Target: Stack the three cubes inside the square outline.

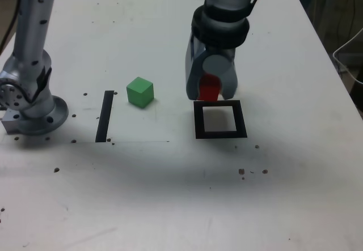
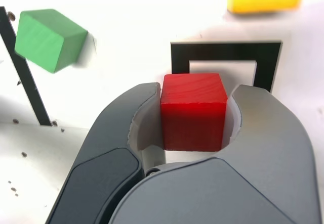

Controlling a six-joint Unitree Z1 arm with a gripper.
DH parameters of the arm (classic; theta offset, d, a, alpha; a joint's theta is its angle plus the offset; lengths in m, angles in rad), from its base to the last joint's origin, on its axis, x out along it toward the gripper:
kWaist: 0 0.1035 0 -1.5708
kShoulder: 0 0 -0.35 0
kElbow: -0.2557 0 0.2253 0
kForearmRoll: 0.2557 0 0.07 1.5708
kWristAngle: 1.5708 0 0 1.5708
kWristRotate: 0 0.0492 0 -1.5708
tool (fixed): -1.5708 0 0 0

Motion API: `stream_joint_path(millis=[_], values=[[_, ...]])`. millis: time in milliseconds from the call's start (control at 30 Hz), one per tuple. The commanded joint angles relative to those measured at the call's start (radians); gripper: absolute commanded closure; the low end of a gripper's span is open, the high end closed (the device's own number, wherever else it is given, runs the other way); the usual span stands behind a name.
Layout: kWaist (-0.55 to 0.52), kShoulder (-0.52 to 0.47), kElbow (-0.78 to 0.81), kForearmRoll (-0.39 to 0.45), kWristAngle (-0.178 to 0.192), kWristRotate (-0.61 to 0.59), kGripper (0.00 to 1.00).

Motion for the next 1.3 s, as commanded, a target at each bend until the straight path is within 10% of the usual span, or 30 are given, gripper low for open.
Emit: stream_joint_path(millis=[0, 967, 1267], values=[[0.01, 0.001, 0.016, -0.025, -0.007, 0.008, 0.76], [0.023, 0.002, 0.117, -0.206, -0.105, 0.083, 0.73], [0.023, 0.007, 0.126, -0.213, -0.122, 0.088, 0.56]])
